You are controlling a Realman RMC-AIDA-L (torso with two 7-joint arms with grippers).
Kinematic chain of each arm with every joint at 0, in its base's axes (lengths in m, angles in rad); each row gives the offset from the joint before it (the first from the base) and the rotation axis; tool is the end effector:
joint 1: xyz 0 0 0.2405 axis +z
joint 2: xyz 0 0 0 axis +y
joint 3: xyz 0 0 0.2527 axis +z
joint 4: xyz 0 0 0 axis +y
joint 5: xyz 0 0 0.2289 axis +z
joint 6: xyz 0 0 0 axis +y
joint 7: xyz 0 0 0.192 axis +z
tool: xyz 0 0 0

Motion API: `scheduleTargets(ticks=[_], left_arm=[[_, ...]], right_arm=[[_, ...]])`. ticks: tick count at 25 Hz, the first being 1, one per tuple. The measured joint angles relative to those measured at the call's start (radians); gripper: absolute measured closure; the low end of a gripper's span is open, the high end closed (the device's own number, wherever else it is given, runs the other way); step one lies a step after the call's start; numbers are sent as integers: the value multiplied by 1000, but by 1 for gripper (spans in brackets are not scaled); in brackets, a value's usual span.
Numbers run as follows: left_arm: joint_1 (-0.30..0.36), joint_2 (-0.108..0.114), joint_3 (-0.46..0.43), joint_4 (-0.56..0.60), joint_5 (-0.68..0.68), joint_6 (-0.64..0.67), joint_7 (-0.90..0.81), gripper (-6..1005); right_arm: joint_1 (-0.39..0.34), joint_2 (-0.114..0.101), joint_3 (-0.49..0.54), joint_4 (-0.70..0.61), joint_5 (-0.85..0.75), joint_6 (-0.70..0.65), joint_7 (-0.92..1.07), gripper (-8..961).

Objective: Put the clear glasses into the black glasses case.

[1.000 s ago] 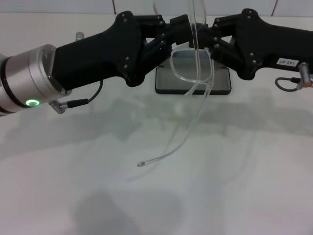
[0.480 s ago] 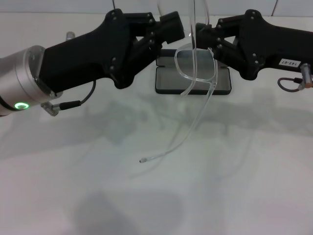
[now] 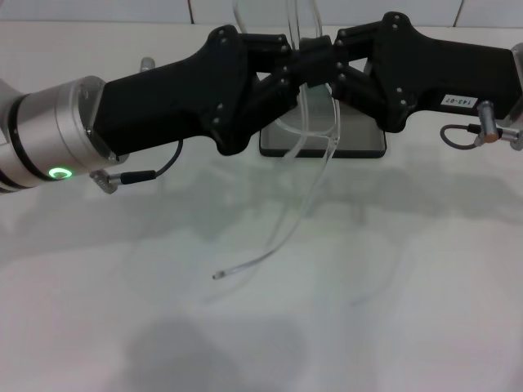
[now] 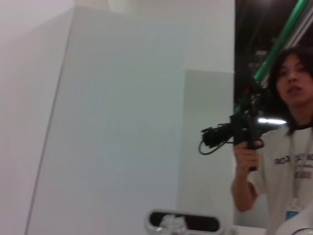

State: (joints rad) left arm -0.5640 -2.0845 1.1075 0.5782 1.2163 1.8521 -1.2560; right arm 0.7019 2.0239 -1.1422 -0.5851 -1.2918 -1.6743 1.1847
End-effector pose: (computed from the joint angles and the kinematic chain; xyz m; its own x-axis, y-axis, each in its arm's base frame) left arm -0.1191 0.3252 -0.0153 0.4430 0.0946 0.8915 0.0842 -0.9944 0.0636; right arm 0.0967 0.3714 -0.0243 0.6167 0.0534 -0.7854 -0.0135 -0.9968 -0.0783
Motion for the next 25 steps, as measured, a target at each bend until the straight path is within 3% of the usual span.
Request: scheduleTargets(ticks=[6,15,21,25], left_arm=[[11,-3,-6,-18,-24,-52,-4,941],[11,-1,-8,-21,-27,-22,1,940],[16,3,-8,-18,-35,49,5,940],[45,9,-28,-18,-78,59,8,940]], right_arm=[[2,1,-6,2,2,-3,-1,887],[-13,1,-2,2,3,2,-3,887],[-69,-5,0,2,101,4,-42,887],[-116,-13,51,2,163,-81,-53,887]])
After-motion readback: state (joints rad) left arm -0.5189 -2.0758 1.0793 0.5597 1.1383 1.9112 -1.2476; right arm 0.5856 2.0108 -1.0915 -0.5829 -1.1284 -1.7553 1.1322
